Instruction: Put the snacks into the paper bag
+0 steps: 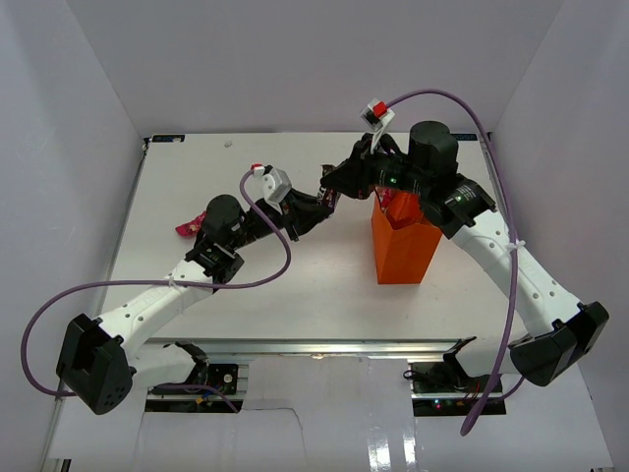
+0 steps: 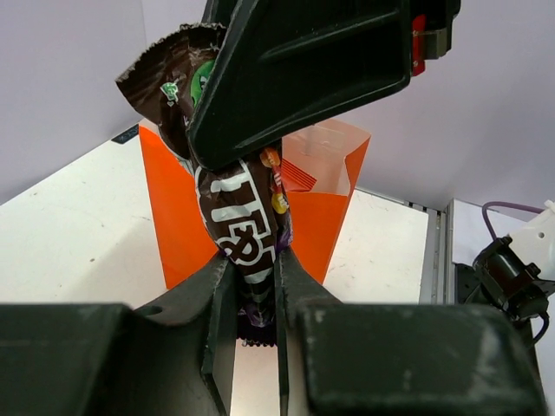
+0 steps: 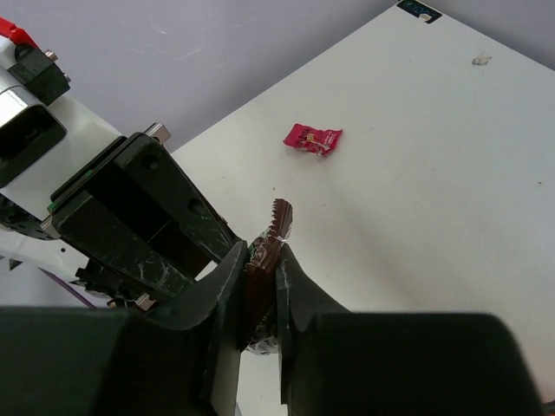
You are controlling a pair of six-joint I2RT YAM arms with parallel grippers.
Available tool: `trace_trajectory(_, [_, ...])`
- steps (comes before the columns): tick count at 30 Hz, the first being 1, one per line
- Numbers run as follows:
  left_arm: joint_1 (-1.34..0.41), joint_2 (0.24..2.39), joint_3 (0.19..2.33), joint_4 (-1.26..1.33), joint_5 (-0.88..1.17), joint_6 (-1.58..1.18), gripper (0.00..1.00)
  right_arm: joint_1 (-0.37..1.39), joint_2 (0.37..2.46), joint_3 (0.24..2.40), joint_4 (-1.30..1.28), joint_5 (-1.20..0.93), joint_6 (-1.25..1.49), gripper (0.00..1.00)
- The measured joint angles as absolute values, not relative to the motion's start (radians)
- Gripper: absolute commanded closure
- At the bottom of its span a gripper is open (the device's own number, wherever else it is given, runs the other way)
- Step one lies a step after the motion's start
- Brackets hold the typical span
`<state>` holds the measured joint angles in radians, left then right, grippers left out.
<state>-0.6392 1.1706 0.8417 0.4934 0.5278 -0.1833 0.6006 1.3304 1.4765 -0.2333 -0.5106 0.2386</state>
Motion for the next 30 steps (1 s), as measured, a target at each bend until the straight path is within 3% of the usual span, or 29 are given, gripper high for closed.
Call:
trace_trajectory(2, [-0.639, 1.171, 0.843, 0.493, 0.519, -0.183, 0.65, 0.601, 1.33, 1.476, -0.233, -0.507, 0.244, 0.89])
trace_trajectory(4, [-0.639, 1.171, 0.846, 0.493, 0.51, -0.183, 0.53, 0.601, 1.33, 1.476, -0.23, -0.506, 0.247, 0.92])
trace_trajectory(5, [-0.64, 1.17, 0.847, 0.494, 0.506, -0.181, 0.45, 0.6, 1.33, 1.476, -0.229, -0.506, 0.247, 0.92])
trace_trajectory(6, [-0.64, 1.168, 0.847, 0.494, 0.497, -0.183, 0.28, 0.597, 1.33, 1.476, -0.229, -0.505, 0.244, 0.92])
trace_trajectory(9, [-0.641, 1.148, 0.847, 0.494, 0.449, -0.2, 0.02, 0.577, 1.33, 1.481, -0.233, -0.508, 0.229, 0.92])
trace_trajectory(19, [-0.64, 0.949, 0.818, 0.41, 0.166, -0.224, 0.02, 0.289, 1.299, 1.687, -0.21, -0.441, 0.071, 0.92])
trace_trajectory(26, [-0.618, 0.919, 0.826, 0.089, -0.184, -0.336, 0.02, 0.271, 1.195, 1.532, -0.187, -0.311, -0.092, 0.92])
trace_trajectory(30, [-0.524, 0.963, 0.85, -0.098, -0.229, -0.421, 0.02, 0.271, 1.216, 1.435, -0.181, -0.269, -0.129, 0.92])
